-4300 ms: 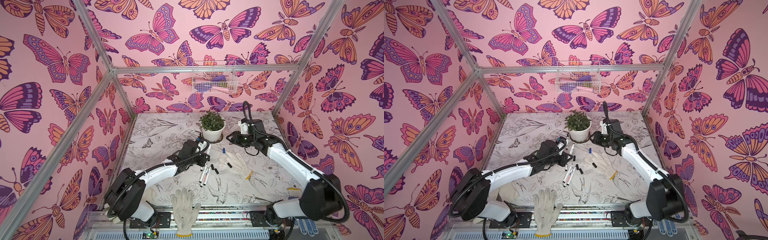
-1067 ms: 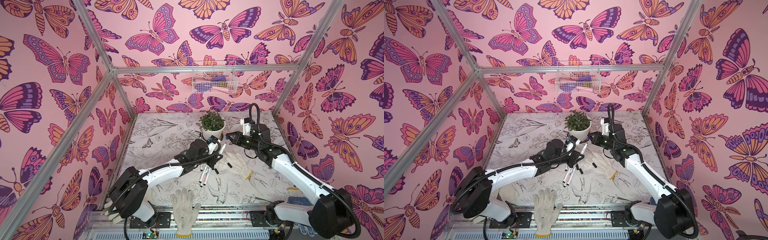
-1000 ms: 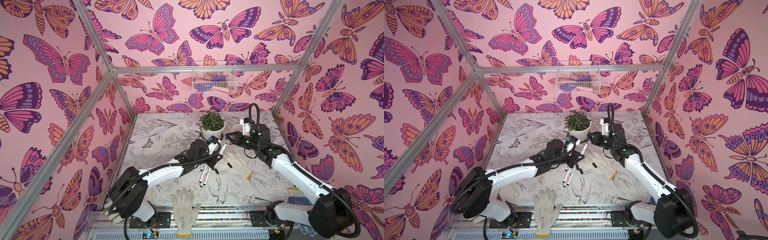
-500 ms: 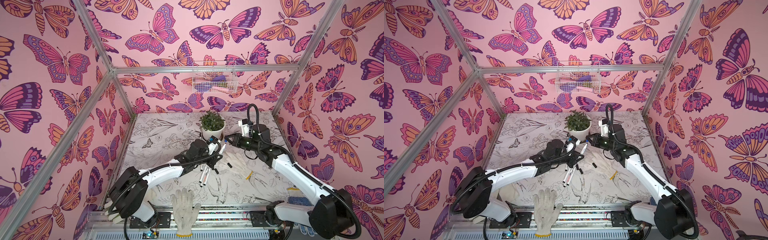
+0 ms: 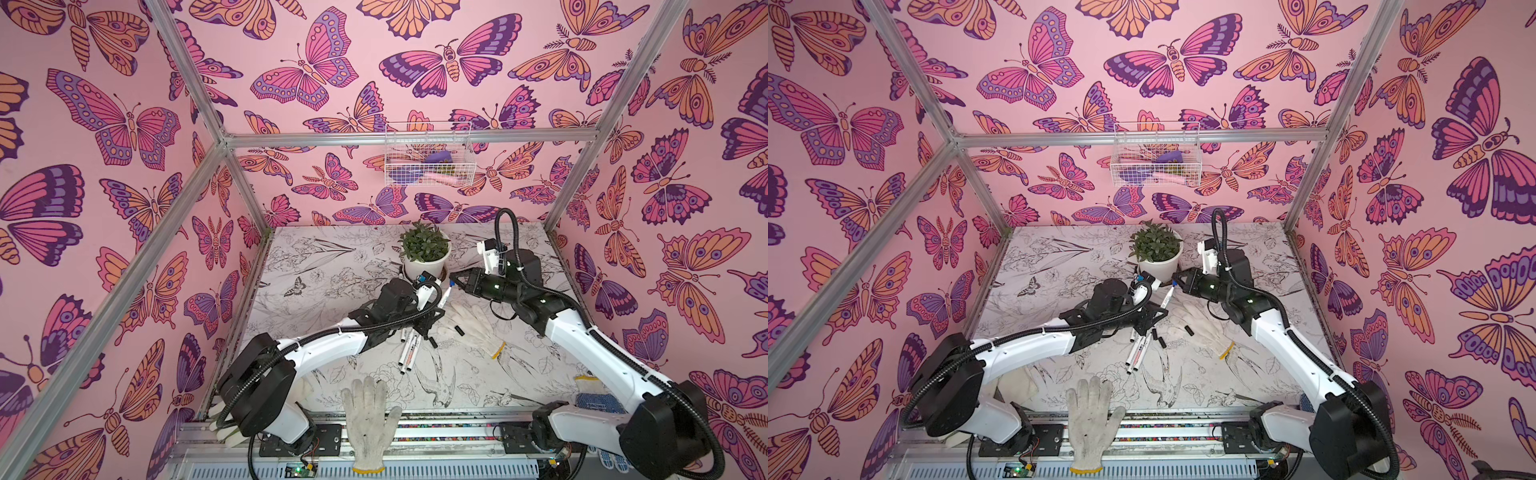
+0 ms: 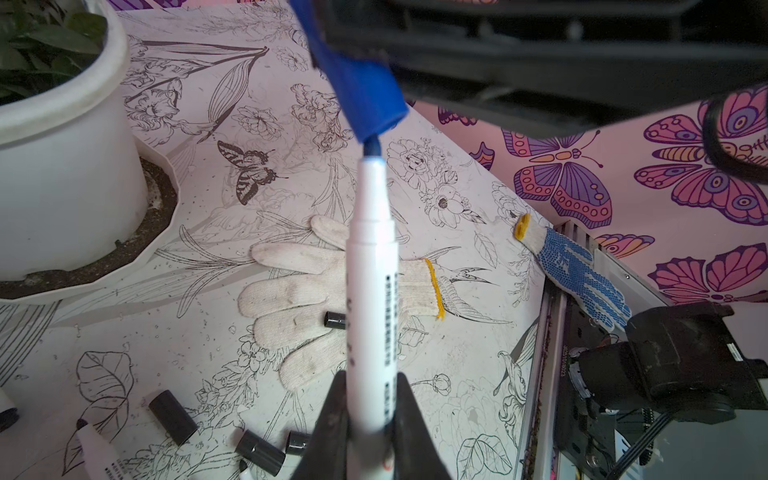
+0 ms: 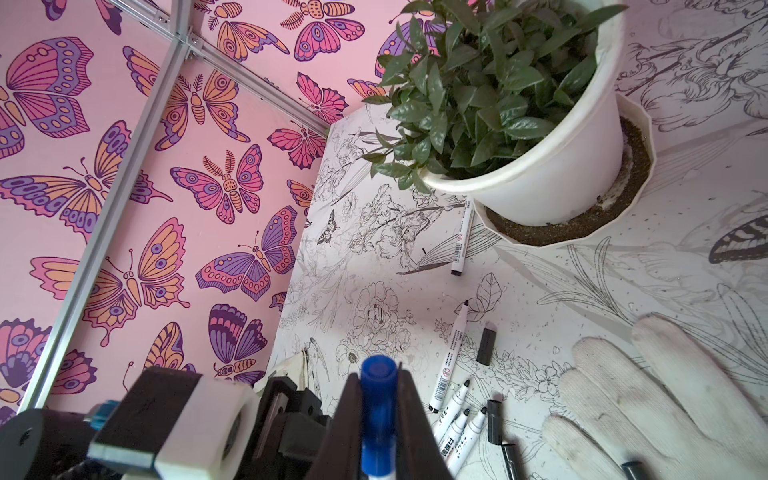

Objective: Insert the pens into the pen caps
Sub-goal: 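Lower the blue cap onto the marker tip held by the left gripper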

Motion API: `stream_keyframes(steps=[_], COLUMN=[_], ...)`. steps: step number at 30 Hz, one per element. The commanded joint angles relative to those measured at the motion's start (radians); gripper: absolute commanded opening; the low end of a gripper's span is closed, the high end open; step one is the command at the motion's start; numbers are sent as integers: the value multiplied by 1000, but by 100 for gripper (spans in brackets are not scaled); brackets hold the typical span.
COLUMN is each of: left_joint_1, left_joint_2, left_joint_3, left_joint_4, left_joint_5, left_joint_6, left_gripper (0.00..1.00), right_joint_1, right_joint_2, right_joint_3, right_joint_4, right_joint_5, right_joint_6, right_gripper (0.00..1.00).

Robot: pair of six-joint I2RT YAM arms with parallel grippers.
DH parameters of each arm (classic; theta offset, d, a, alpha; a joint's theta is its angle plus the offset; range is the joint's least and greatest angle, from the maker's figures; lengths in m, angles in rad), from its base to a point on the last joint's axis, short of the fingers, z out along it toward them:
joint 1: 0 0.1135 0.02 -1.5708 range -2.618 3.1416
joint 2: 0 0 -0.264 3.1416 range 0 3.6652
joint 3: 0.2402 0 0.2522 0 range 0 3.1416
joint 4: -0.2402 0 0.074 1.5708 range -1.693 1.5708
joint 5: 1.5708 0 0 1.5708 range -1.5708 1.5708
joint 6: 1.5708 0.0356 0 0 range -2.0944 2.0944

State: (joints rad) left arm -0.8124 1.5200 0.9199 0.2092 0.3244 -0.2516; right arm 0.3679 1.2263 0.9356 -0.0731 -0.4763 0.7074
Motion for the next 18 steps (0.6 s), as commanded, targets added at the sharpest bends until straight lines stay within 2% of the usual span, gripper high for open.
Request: stream_keyframes(steps=[1, 18], left_joint_1=[-2, 5], left_joint_2=[17, 22], left_joint_3=[29, 36], left_joint_4=[7, 49], left_joint_5=[-7, 16], left_joint_6=[-4, -17], left_gripper=[0, 0], right_joint_1=[0, 17], right_joint_2=[-30, -8], right_joint_3=[-8, -19], right_joint_4=[-4, 13], right_joint_5=[-14, 33], right_joint_6=[-3, -31], right_gripper=[0, 0])
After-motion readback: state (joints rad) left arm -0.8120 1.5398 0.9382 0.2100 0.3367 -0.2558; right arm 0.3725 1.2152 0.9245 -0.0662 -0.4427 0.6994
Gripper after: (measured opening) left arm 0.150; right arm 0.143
